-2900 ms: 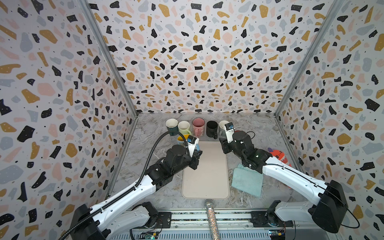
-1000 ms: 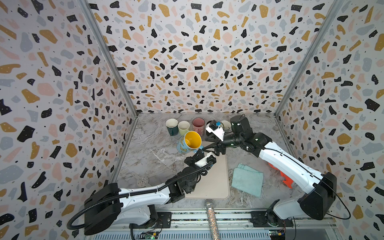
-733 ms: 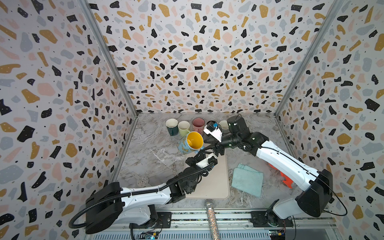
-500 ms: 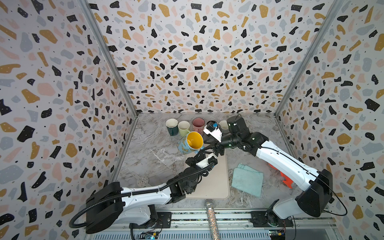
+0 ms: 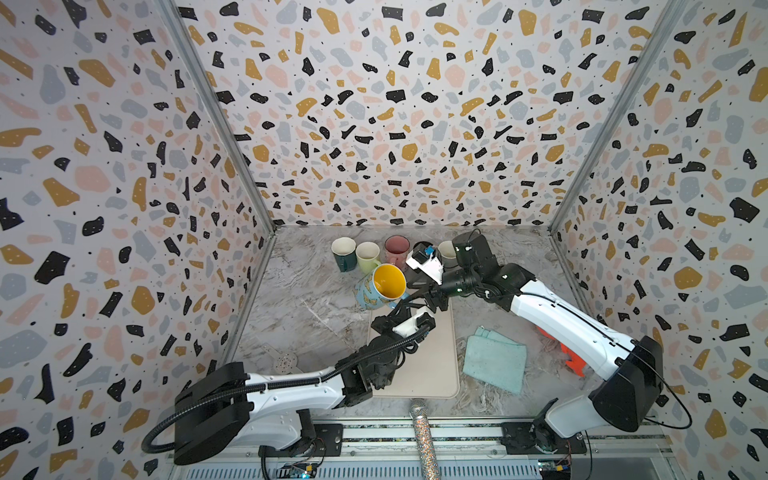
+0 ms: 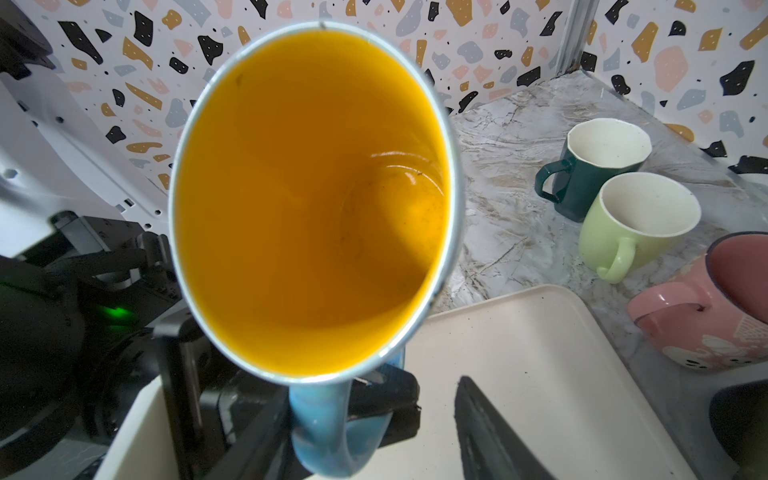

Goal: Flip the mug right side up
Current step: 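Close the right gripper on the blue mug's handle, turning it upright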

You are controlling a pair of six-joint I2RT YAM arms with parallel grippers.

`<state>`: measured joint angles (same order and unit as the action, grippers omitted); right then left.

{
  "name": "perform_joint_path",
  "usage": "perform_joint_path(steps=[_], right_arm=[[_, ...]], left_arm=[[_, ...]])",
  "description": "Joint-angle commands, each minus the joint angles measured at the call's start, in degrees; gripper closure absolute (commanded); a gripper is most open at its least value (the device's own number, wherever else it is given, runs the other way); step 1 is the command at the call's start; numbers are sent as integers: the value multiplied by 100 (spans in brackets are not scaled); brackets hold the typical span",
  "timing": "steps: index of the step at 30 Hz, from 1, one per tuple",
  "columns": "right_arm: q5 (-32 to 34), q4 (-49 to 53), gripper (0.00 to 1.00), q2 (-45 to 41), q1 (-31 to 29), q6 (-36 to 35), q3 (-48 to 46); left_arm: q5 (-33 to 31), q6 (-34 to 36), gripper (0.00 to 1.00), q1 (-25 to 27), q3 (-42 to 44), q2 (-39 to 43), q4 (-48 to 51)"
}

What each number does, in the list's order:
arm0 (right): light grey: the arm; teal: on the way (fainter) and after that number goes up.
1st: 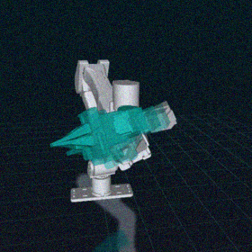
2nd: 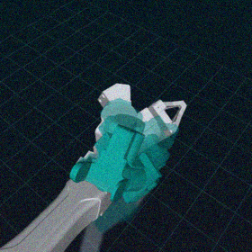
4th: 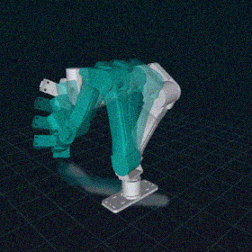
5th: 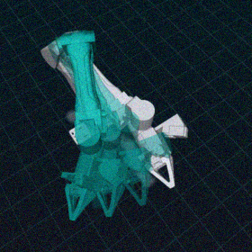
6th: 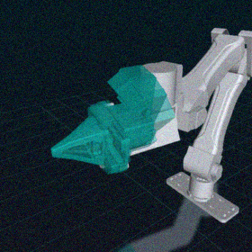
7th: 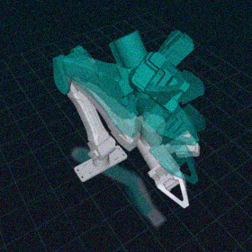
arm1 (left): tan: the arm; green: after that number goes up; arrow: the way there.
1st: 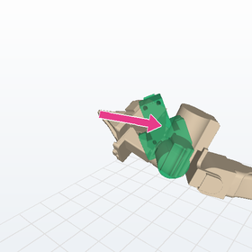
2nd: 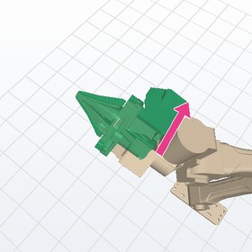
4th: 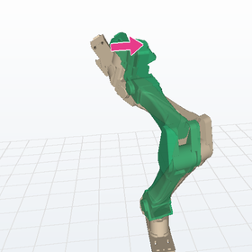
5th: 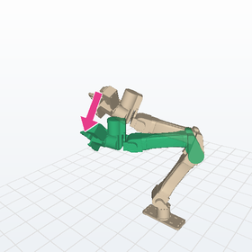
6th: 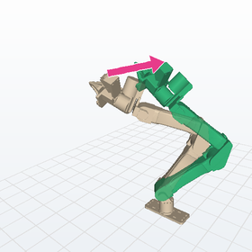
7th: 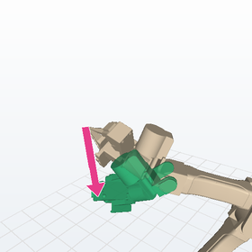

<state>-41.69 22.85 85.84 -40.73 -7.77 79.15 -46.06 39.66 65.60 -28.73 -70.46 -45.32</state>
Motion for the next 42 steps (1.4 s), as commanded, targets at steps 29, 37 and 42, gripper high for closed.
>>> perform_joint_path(steps=[29,37,42], right_arm=[[490,27,67,87,-64,502,-40],[512,-48,100,81,-49,601,-163],[613,-374,100,-79,-49,728,-354]], left_arm=[[1,317,100,190,-360,210,-1002],[10,288,100,190,-454,178,-934],[-51,111,100,194,-646,129,-562]])
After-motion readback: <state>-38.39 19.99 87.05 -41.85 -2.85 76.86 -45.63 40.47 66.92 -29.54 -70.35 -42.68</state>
